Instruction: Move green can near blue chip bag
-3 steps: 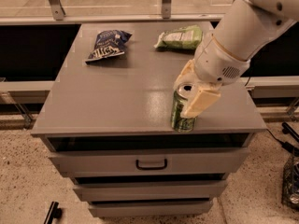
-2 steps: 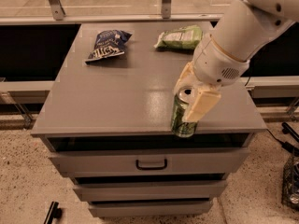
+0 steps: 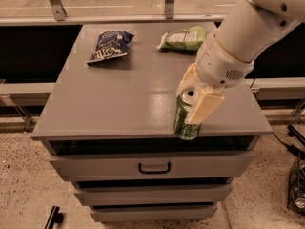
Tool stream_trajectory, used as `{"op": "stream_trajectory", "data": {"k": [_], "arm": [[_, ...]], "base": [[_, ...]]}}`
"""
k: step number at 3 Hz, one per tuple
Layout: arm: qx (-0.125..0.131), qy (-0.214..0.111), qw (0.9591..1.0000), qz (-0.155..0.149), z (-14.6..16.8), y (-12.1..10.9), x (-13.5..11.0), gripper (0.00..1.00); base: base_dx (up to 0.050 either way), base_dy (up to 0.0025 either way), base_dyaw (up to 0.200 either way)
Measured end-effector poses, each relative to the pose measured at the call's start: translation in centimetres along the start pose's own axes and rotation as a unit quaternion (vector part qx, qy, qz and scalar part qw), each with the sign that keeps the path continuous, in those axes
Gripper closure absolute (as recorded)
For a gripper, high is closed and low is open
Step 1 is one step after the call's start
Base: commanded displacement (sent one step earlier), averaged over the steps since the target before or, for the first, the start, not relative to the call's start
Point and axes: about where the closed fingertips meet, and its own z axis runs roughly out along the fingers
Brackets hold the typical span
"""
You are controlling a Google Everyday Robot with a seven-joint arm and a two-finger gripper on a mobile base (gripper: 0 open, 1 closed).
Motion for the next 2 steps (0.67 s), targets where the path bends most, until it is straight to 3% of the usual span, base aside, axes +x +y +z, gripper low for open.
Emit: {"op": "stream_trajectory", "data": {"k": [1,2], "arm": [[0.012,-0.001,0.9999,0.0,-1.7,-1.2,-1.0,1.0],[0.056,0.007,0.9982,-0.02,-6.5,-3.3,-3.6,1.0]], "base": [[0.0,0.0,0.0],[0.0,0.0,0.0]]}}
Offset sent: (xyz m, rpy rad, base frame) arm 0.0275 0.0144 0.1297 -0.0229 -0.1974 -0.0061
